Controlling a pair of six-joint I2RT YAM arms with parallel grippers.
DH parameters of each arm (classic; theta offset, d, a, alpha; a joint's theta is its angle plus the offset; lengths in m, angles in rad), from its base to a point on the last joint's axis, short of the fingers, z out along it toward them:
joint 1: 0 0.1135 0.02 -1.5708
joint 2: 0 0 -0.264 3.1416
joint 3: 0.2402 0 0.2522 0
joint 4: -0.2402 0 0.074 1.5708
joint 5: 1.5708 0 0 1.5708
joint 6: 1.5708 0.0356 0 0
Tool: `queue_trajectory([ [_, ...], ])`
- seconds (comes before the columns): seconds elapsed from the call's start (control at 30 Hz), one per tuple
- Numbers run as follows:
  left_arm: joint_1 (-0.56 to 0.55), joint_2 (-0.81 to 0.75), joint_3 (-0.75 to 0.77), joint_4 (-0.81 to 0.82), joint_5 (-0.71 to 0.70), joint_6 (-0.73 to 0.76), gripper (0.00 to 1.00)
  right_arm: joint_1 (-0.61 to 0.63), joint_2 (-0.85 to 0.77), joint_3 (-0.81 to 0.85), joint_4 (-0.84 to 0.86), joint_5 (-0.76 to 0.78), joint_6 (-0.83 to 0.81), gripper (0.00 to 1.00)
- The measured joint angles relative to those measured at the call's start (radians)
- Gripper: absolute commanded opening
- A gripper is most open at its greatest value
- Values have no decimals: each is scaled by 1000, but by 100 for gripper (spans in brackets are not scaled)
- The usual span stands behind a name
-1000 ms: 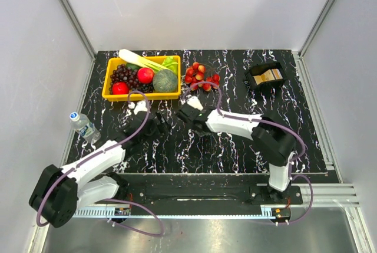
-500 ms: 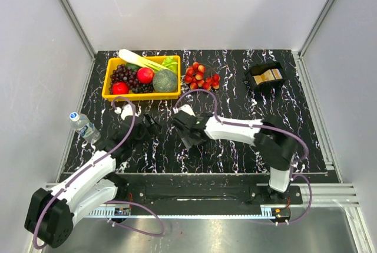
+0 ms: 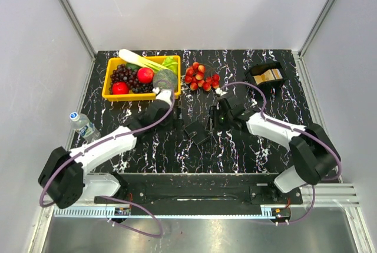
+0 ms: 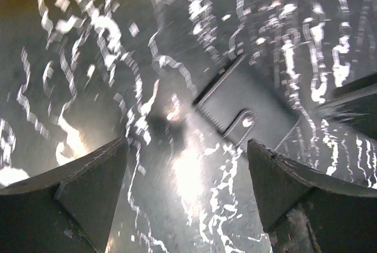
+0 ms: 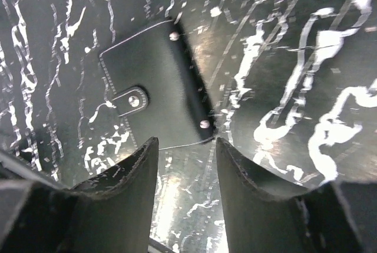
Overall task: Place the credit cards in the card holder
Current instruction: Turn over the card holder at the center of the board.
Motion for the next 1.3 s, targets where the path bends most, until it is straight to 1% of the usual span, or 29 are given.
queue_trajectory([
  [0.07, -14, 51, 64, 33, 38, 89, 86, -3, 36, -8, 31, -65, 13, 45],
  [0.17, -14, 137, 140, 73, 129, 218, 83, -9, 73, -9, 75, -136, 26, 43],
  [0.2, -14, 174, 164, 81, 163, 256, 82, -13, 79, -10, 90, -157, 28, 42],
  [0.23, -14, 209, 182, 88, 189, 286, 80, -16, 82, -12, 105, -171, 29, 38],
  [0.27, -14, 246, 201, 89, 217, 317, 80, -19, 82, -14, 113, -183, 28, 36],
  [0.4, -15, 376, 247, 85, 284, 409, 79, -23, 83, -14, 141, -215, 25, 36],
  [0.53, -24, 439, 259, 58, 322, 471, 77, -25, 108, -14, 161, -240, 23, 36],
  [0.57, -27, 446, 261, 53, 327, 483, 77, -26, 117, -14, 162, -248, 23, 36],
  [0.63, -37, 459, 265, 47, 334, 499, 71, -31, 128, -14, 163, -260, 23, 36],
  [0.7, -48, 474, 270, 47, 342, 513, 68, -34, 142, -13, 169, -270, 23, 35],
  [0.8, -66, 496, 279, 47, 347, 535, 61, -36, 170, 3, 174, -286, 24, 34],
  [0.83, -69, 501, 280, 47, 344, 533, 60, -37, 180, 6, 174, -290, 22, 33],
  [0.9, -71, 510, 283, 47, 345, 538, 56, -39, 198, 10, 174, -299, 24, 31],
  [1.2, -83, 526, 283, 48, 346, 567, 57, -40, 279, 44, 191, -330, 33, 27],
  [1.27, -87, 527, 283, 48, 346, 571, 52, -40, 288, 48, 190, -329, 42, 25],
  [1.3, -89, 527, 283, 49, 345, 574, 46, -40, 290, 50, 189, -327, 50, 24],
])
